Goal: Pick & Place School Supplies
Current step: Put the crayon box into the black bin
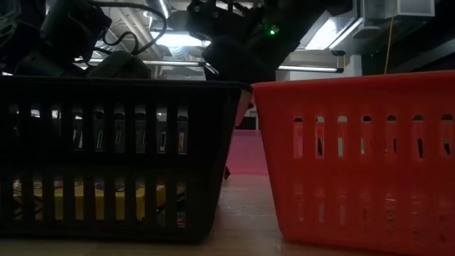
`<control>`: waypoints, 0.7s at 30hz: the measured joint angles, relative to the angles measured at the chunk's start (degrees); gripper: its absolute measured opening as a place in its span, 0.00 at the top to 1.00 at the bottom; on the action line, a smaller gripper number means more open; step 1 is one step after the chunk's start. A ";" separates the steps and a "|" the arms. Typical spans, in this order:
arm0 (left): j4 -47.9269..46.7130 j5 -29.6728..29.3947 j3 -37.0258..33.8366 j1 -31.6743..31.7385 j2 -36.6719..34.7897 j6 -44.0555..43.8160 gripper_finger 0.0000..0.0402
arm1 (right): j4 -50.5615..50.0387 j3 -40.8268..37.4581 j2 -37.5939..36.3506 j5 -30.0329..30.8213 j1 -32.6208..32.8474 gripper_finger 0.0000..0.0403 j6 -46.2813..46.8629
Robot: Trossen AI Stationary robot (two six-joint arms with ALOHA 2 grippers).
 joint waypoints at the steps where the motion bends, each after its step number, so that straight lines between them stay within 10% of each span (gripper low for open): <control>1: 0.02 0.00 0.00 0.00 0.00 0.05 1.00 | 0.04 0.00 0.00 -0.15 -0.17 0.44 0.08; 21: 0.60 0.66 0.00 -0.02 0.00 0.61 1.00 | -0.04 0.00 2.34 0.26 -1.13 0.48 3.05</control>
